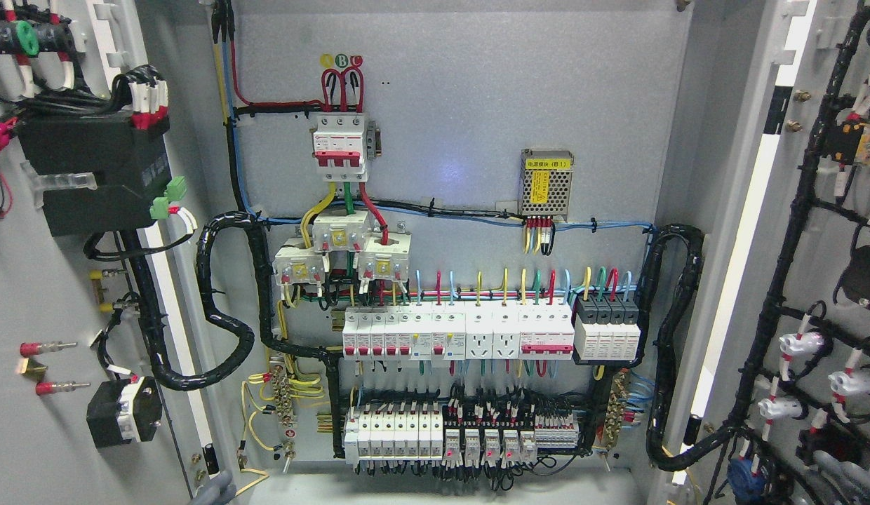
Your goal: Open door with both hands
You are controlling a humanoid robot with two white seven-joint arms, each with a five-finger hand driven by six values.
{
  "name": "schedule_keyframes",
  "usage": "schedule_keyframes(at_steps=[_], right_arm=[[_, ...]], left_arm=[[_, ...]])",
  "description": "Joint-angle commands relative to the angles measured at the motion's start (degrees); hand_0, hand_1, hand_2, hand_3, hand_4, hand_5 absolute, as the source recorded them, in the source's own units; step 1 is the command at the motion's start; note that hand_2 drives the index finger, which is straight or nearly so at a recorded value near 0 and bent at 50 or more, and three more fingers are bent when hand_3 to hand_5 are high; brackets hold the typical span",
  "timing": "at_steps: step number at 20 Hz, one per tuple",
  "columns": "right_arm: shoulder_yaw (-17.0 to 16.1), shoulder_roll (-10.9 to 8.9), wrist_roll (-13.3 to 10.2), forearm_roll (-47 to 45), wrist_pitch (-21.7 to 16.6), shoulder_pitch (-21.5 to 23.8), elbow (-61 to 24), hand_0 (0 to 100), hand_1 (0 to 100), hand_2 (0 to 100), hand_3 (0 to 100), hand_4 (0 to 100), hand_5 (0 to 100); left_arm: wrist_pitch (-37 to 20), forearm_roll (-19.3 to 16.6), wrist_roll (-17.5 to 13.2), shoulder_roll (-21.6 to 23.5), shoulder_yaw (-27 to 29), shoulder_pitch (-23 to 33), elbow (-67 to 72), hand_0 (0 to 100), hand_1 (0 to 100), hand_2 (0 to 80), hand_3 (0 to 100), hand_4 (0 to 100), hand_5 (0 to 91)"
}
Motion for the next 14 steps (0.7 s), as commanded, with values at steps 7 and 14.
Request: schedule_keyframes(at_steps=[7,14], right_arm=[[-3.75,-0.48,0.03,-1.05,-0.18,1.67,2.46,0,0,0,0,0,0],[-4.54,-0.30,0.03,-0.96,-0.27,1.67,2.55,0,0,0,0,0,0]], left_arm=[[0.03,6.14,0.37,5.09,7.13,0.89,0.08,0,0,0.0,0,0,0.0],[-0.23,6.49,0.37,5.27,9.51,3.26,0.26,0,0,0.0,0,0,0.0]])
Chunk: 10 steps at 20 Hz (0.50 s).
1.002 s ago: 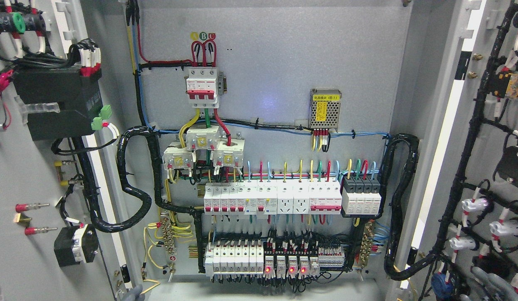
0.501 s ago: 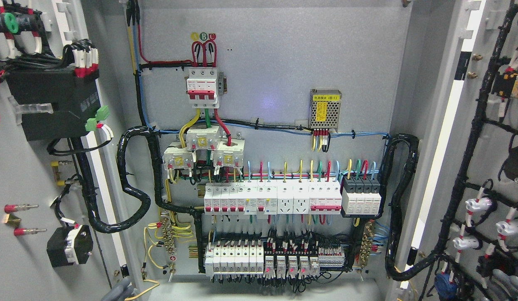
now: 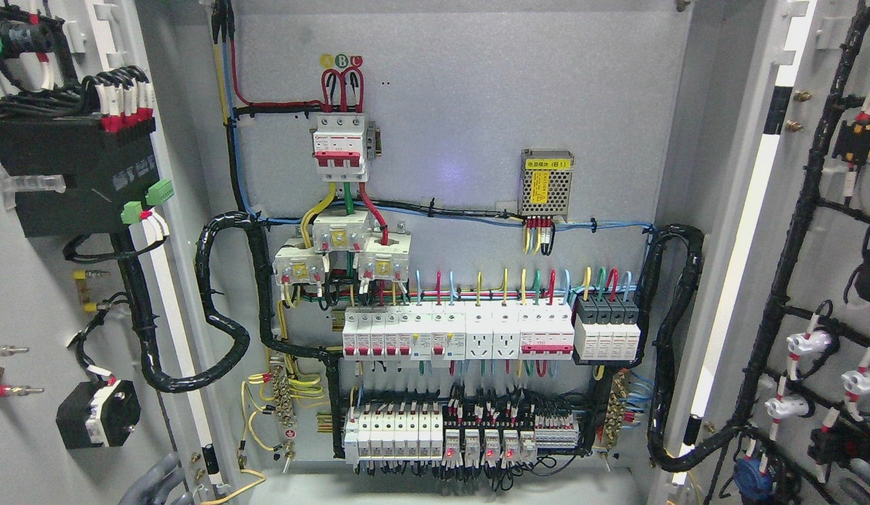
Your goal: Open door with both hands
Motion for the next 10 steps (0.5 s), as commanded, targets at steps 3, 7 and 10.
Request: schedule_keyframes(at_steps=[3,7,10], right_arm=[[-1.73,0.00,-0.02,-0.03,-1.06,1.01,0.78,0,0,0,0,0,0],[-2.87,0.35,-0.11,-0.03,-1.68,2.06,0.96,0,0,0,0,0,0],[-3.40,0.44,-0.11,-0.12,-1.68,2.24,0.96,0,0,0,0,0,0]], left_arm=[[-0.66,1.64,-0.06,1.86,5.47,1.85,0.33,0,0,0.0,0,0,0.0],[-0.66,4.80,-0.06,2.91,7.93,2.73,0.59,0,0,0.0,0,0,0.0],[-0.57,6.91,-0.06,3.70,9.86,3.34,1.03,0,0,0.0,0,0,0.0]])
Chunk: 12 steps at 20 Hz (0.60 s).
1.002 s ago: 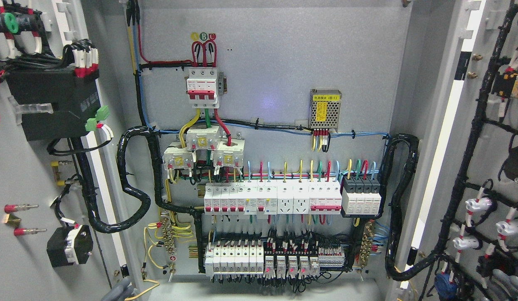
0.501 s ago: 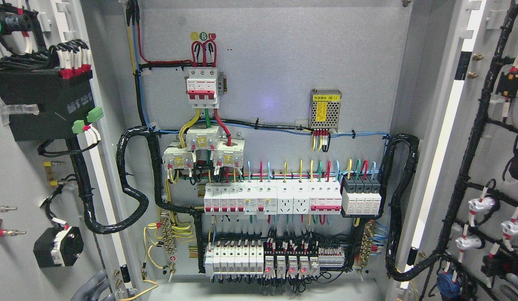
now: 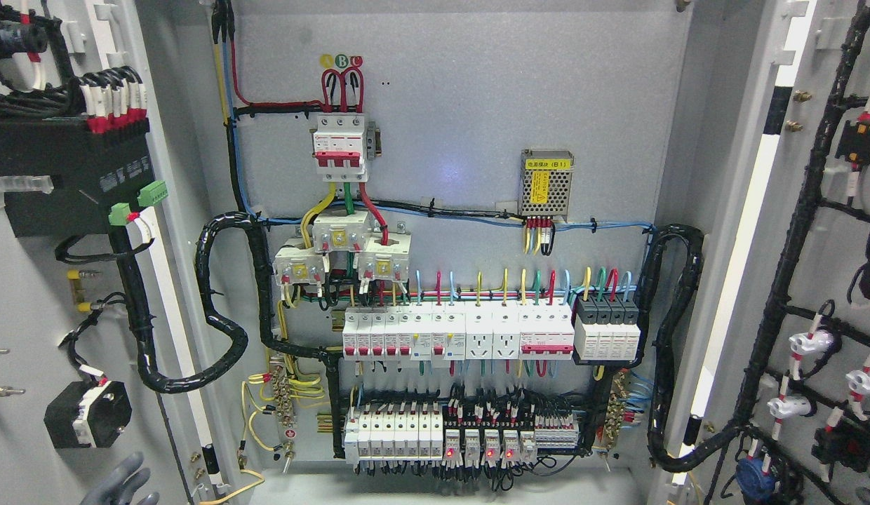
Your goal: Open door with both hands
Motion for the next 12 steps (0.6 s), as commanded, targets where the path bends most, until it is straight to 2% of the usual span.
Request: schedule_keyframes(at_steps=[1,12], right_arm=[[-2.14,0.32,-0.39,0.01,-0.09,0.76,0.43,0,0,0,0,0,0],[-4.08,0.49,-0.31,-0.08,-0.09,0.84,1.14,0,0,0,0,0,0]], left_arm=[[0.14,3.92,-0.16,2.56,6.14,1.26,0.78,0,0,0.0,0,0,0.0],[0.14,11.48,-0.16,5.46,10.97,2.14,6.32,0,0,0.0,0,0,0.0]])
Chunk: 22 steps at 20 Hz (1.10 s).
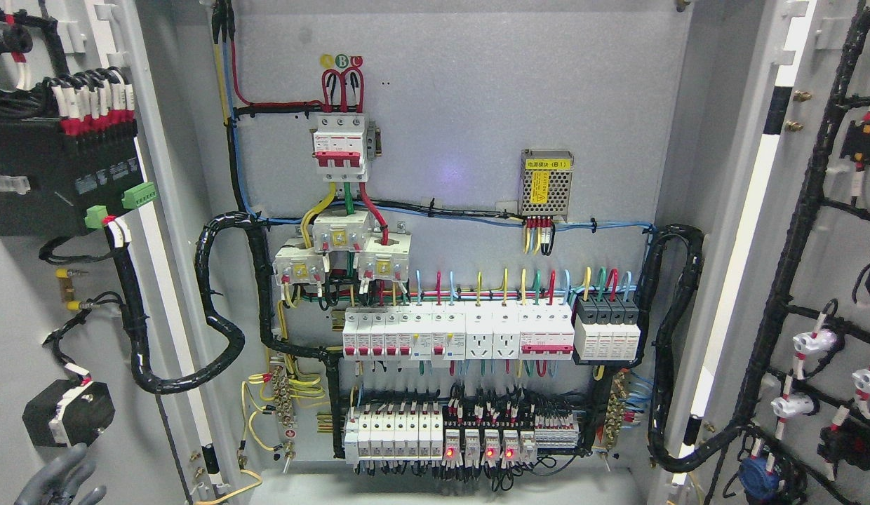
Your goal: Open door with both hands
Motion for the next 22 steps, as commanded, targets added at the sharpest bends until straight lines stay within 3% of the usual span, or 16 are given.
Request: schedule_keyframes(at_steps=[1,7,19,22], right_arm=[[-2.32,0.20,-0.02,-0.04,0.05,0.10,0.77,0,0,0,0,0,0],[-2.77,0.11,-0.02,-0.04,0.05,0.10,1.48,0,0,0,0,0,0],[-3.38,0.11,-0.02,-0.04,0.05,0.63,2.27,0,0,0,0,0,0],[-4.78,0.11,-0.02,-0.13,-0.04,1.07,2.18,0,0,0,0,0,0]], left_arm=[[0.16,4.29,-0.02,3.02,5.65,0.57,4.21,0,0,0.0,0,0,0.0],[0.08,8.07,-0.02,4.70,9.25,1.63,5.61,0,0,0.0,0,0,0.0],[0.16,10.97,-0.02,5.84,11.10,1.72,10.09,0,0,0.0,0,0,0.0],[0.16,11.15,-0.02,6.01,11.10,1.72,11.24,0,0,0.0,0,0,0.0]])
